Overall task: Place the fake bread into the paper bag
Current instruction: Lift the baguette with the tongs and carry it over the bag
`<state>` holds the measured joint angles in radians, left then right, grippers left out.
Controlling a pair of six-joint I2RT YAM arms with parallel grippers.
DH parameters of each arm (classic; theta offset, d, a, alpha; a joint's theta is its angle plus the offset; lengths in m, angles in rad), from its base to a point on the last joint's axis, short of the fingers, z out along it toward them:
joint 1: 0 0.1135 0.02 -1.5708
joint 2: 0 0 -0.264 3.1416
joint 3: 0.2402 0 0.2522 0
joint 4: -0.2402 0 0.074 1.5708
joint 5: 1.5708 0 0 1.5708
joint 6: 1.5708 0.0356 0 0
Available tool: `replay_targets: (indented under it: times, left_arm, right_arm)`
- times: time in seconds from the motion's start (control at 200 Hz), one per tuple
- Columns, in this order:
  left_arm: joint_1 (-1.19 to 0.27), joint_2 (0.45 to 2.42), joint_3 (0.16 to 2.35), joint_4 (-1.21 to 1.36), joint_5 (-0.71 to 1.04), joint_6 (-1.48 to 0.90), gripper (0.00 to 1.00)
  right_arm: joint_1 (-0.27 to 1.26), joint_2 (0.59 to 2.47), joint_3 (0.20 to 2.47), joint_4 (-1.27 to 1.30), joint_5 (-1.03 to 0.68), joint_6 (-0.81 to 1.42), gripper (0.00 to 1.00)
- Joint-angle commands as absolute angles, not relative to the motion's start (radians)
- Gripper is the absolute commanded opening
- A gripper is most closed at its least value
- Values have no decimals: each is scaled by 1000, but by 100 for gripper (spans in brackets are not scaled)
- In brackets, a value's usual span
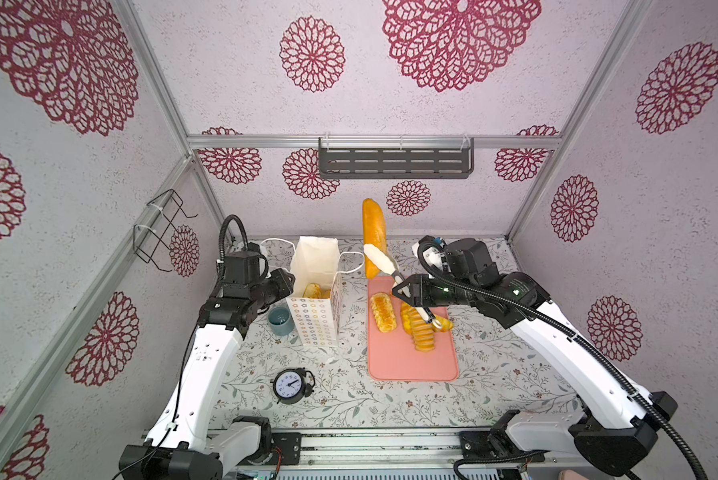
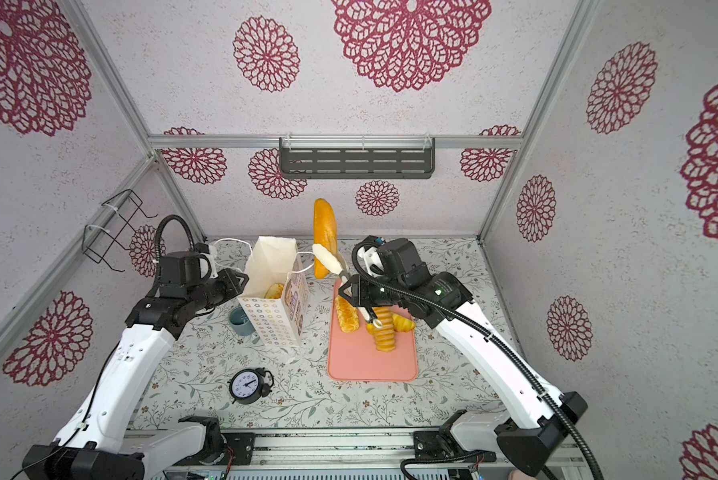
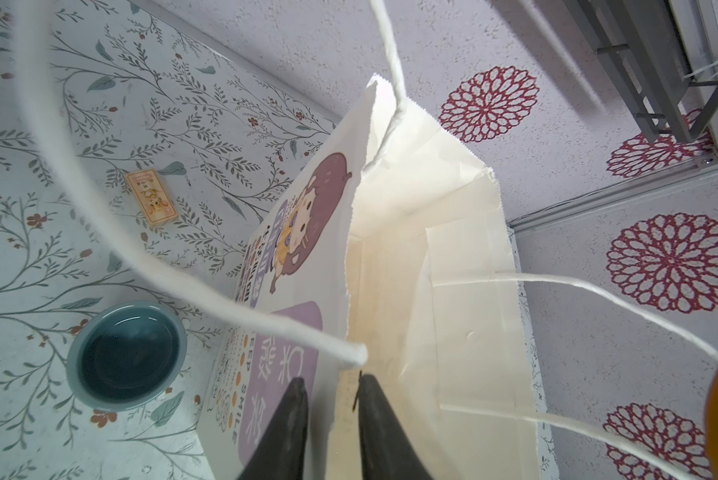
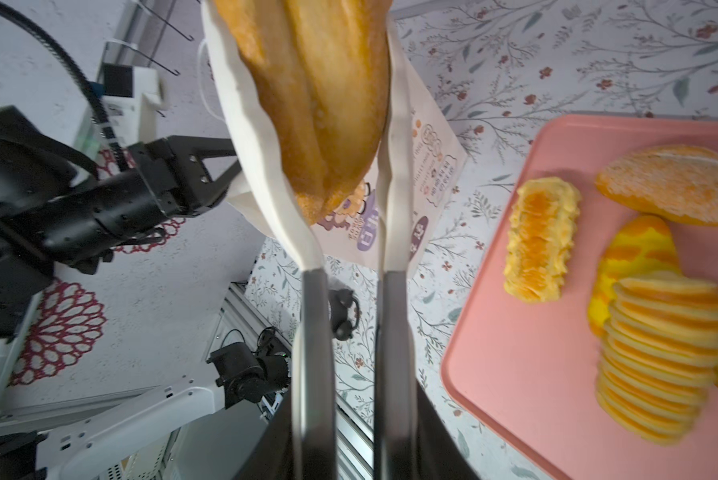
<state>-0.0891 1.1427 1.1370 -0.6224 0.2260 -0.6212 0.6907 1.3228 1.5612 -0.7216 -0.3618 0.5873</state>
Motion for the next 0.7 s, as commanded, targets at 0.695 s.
replay_targets:
  times: [0.695]
  left_arm:
    - [-103,1144,1153,-606,234,-622,17]
  right_arm:
    - [774,1385,1831,-570,-346,572,34]
